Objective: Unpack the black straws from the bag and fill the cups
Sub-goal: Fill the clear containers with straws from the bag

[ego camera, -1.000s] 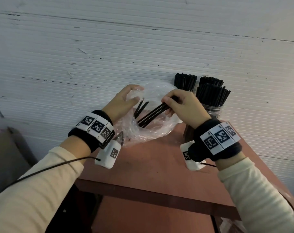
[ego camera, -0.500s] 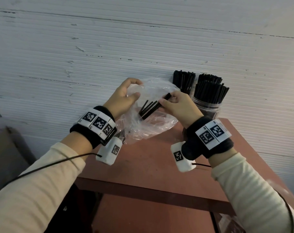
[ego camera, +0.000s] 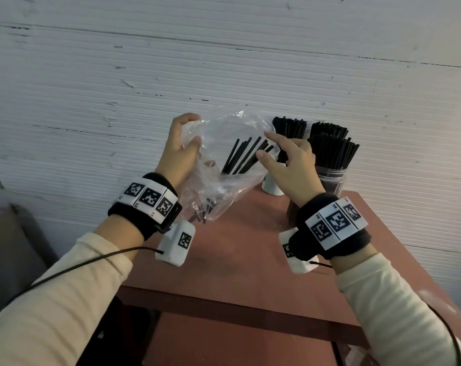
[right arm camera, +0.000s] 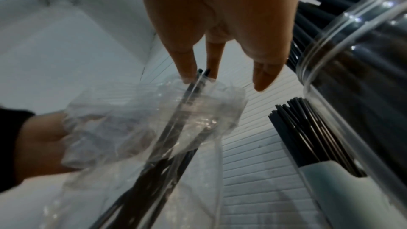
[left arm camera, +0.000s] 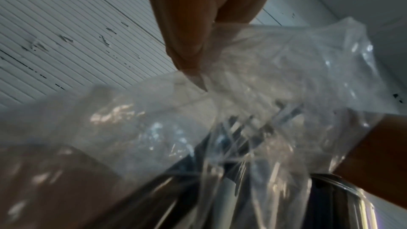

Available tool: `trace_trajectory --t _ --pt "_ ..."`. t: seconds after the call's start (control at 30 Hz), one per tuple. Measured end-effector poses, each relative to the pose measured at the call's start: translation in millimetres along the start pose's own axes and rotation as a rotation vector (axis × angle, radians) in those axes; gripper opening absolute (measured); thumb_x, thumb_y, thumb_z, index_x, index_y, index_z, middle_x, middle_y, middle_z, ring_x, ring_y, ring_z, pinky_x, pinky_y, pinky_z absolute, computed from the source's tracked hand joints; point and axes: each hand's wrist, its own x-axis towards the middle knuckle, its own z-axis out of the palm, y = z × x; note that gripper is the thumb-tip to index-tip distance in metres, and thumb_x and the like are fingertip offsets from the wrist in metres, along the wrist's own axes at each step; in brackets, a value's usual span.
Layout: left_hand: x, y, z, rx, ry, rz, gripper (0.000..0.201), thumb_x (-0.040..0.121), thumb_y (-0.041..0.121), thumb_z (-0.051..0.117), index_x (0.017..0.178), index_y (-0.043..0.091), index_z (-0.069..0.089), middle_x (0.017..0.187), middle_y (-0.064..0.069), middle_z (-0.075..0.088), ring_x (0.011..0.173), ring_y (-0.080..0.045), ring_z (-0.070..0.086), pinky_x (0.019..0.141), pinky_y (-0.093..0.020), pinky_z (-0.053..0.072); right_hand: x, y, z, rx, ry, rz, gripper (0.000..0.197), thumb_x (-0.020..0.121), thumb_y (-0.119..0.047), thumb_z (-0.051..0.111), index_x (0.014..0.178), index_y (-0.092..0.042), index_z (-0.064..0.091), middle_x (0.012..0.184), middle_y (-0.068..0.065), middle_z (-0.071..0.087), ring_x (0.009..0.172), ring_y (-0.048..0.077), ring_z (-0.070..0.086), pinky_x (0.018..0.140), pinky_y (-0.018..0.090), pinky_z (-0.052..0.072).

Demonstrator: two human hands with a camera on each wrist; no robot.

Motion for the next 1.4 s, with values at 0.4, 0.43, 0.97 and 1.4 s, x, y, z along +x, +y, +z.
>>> trace_trajectory --t 0.4,0.43,0.97,1.4 --pt "-13 3 14 -0.043 -0.237 -0.052 0.034 0.087 0.007 0.066 0.114 0.027 0.061 0.131 0.001 0.051 0.101 -0.022 0.056 0.085 -0.043 0.056 2 -9 -1 0.271 -0.122 -0.054 0.045 0.097 -0.020 0.056 0.140 -0.027 0.048 0.145 -0.012 0.046 0.134 -0.001 0.037 0.109 0.015 0.028" --pt "-12 2 14 0.011 -0.235 -0.039 0.031 0.086 0.013 0.069 0.112 0.028 0.060 0.130 0.009 0.052 0.107 -0.021 0.058 0.091 -0.047 0.054 1 -10 -2 0.278 -0.128 -0.066 0.044 0.097 -0.019 0.056 0.139 -0.027 0.049 0.144 -0.011 0.048 0.130 -0.002 0.042 0.105 0.012 0.034" --pt "-10 -16 26 0.006 -0.208 -0.144 0.041 0.079 0.013 0.075 0.093 0.034 0.043 0.114 -0.012 0.063 0.096 -0.031 0.067 0.083 -0.047 0.055 0 -12 -2 0.089 -0.077 -0.190 0.043 0.097 -0.028 0.054 0.135 -0.047 0.048 0.130 -0.004 0.054 0.103 0.012 0.058 0.084 0.008 0.040" --pt "-2 -22 17 0.228 -0.009 -0.148 0.048 0.066 0.039 0.079 0.097 0.040 0.042 0.102 -0.004 0.061 0.095 -0.037 0.066 0.084 -0.057 0.055 -16 -31 -6 -0.132 -0.138 -0.068 0.019 0.090 -0.025 0.057 0.073 -0.017 0.058 0.064 -0.008 0.054 0.060 0.004 0.048 0.052 0.014 0.035"
